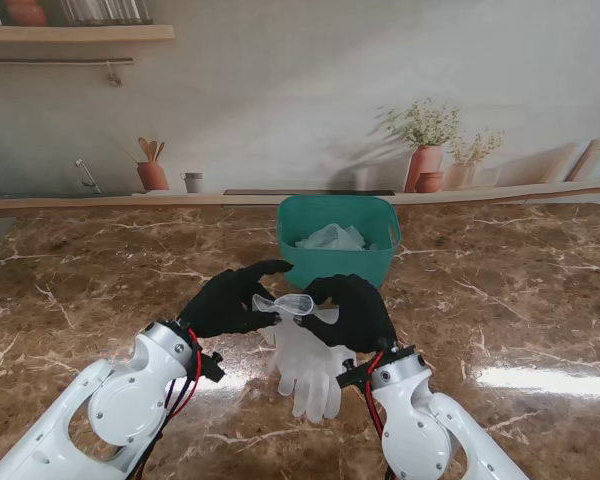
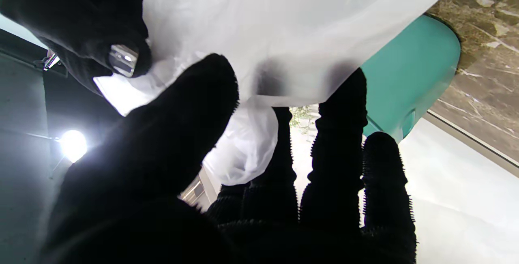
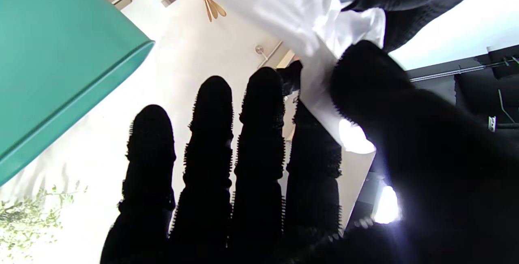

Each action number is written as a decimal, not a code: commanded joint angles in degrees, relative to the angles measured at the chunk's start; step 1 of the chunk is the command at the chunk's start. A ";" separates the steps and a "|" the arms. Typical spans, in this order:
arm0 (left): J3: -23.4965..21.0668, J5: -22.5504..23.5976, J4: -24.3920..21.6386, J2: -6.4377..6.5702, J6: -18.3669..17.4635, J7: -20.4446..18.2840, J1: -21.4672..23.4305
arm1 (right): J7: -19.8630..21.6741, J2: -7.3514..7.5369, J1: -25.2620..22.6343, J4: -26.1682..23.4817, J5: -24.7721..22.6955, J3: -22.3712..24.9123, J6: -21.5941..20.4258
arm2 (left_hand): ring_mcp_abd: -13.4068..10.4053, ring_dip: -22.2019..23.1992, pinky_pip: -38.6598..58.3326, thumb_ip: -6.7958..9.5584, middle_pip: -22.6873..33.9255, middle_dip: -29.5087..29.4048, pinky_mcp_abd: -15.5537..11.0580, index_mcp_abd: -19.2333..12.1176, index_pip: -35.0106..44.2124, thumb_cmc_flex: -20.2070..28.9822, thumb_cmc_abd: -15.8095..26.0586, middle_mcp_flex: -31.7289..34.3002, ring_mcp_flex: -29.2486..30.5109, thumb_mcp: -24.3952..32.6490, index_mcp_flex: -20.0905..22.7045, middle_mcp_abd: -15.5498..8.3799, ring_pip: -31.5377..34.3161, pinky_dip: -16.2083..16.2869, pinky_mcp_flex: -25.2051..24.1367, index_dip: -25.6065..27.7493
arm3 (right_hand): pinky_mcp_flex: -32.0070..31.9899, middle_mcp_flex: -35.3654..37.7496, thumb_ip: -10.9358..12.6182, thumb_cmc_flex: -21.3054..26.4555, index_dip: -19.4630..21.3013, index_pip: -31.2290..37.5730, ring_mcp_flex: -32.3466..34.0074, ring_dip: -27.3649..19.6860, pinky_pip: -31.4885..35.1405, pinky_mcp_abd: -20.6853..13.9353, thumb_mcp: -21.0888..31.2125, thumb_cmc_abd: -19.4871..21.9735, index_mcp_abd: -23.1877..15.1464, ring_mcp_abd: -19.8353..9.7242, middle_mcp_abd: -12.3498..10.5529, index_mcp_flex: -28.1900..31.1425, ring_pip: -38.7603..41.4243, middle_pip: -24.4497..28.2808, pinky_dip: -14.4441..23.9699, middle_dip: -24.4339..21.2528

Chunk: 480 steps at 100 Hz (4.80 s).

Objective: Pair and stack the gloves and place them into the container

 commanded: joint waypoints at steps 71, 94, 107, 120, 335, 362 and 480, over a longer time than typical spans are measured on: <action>-2.82 -9.72 -3.61 0.14 -3.99 -2.62 5.88 | 2.75 0.64 -10.19 -8.63 -0.35 6.91 -0.15 | 2.98 -4.64 -7.60 1.01 0.12 -14.94 3.57 -12.07 30.82 2.30 11.27 1.95 -9.14 -14.41 29.46 6.12 -7.45 0.91 -6.76 2.39 | 5.67 6.25 0.44 -0.87 0.06 0.79 7.15 0.67 8.36 0.17 4.48 -0.03 0.23 0.26 1.17 2.58 2.03 -1.39 1.72 -4.03; -4.30 -12.47 -6.53 1.48 -5.55 -8.44 8.79 | 4.80 0.94 -14.66 -11.43 1.06 9.78 -1.81 | 1.53 -4.08 -3.26 1.11 1.28 -18.18 2.63 -8.75 30.77 2.29 10.92 6.85 -4.69 -14.47 30.13 7.54 -4.55 2.79 -3.91 1.98 | 13.36 14.81 -0.08 -0.86 -2.14 1.92 16.25 -0.63 15.69 1.80 4.06 0.56 2.40 2.28 3.34 2.25 3.71 -3.72 0.28 -11.91; -4.95 -13.66 -7.06 2.27 -6.28 -11.76 9.71 | 6.87 1.39 -17.03 -12.64 1.02 11.20 -3.12 | 1.59 -4.17 -2.61 1.20 1.32 -18.84 2.52 -8.47 30.90 2.46 11.20 7.35 -4.19 -14.81 29.91 7.60 -4.32 2.88 -3.64 2.12 | 15.13 16.22 -0.33 -0.73 -2.74 2.13 17.99 -0.62 17.16 1.81 3.74 -0.04 2.92 2.50 3.56 2.54 4.62 -3.40 -0.22 -12.53; -5.22 -14.12 -6.83 2.68 -5.88 -13.64 10.12 | 9.61 1.82 -18.47 -13.22 2.11 11.97 -3.17 | 1.55 -4.10 -2.13 1.33 1.61 -19.17 2.27 -8.04 31.13 2.74 11.45 7.73 -3.88 -15.09 29.62 7.63 -3.92 2.89 -3.41 2.50 | 17.06 17.65 -0.51 -0.39 -3.85 2.27 19.77 -0.54 18.66 1.80 3.41 -1.03 3.46 2.68 3.83 2.95 5.68 -2.87 -0.86 -12.87; 26.78 -2.46 36.07 -5.59 19.05 4.11 -28.93 | -0.69 -2.22 21.94 35.06 -1.32 -12.69 24.21 | 1.59 -9.11 -7.92 3.91 -2.09 -21.40 -0.11 -3.33 10.87 -10.15 12.47 -14.97 -21.45 -3.62 16.64 9.85 -12.34 -3.87 -9.31 3.30 | 7.70 6.44 4.13 -5.42 -7.66 -19.64 9.29 -4.32 11.21 -0.59 -4.49 3.75 8.58 0.90 1.96 -4.38 0.02 -4.33 -7.19 -18.67; 21.42 0.68 31.13 -3.64 18.79 3.69 -23.46 | -0.77 -0.69 18.73 31.05 -6.68 -10.03 26.45 | -2.09 -20.79 -19.77 4.93 -6.15 -25.65 -6.32 -1.75 -0.42 -11.61 15.26 -35.82 -35.24 -8.77 6.94 8.28 -24.03 -16.15 -13.25 -0.43 | 0.57 -10.11 8.12 -9.49 -3.86 -32.33 1.15 -9.60 -0.33 -0.56 -10.42 7.11 11.11 0.75 2.56 -14.83 -11.34 -10.68 -10.12 -25.31; 1.91 6.92 12.93 -1.88 9.20 10.90 -2.65 | 9.57 -0.32 31.20 35.07 -12.47 -28.48 38.38 | -6.60 -26.10 -27.20 6.00 -8.00 -26.89 -8.47 -3.84 2.32 -9.67 19.92 -35.88 -36.80 -19.39 11.60 5.62 -27.04 -25.08 -12.56 0.81 | 10.07 -16.46 5.41 -4.85 -11.50 -40.21 10.22 -9.37 6.99 -2.83 -3.17 -3.27 14.93 -1.41 2.92 -26.33 -7.22 -10.50 -12.16 -31.94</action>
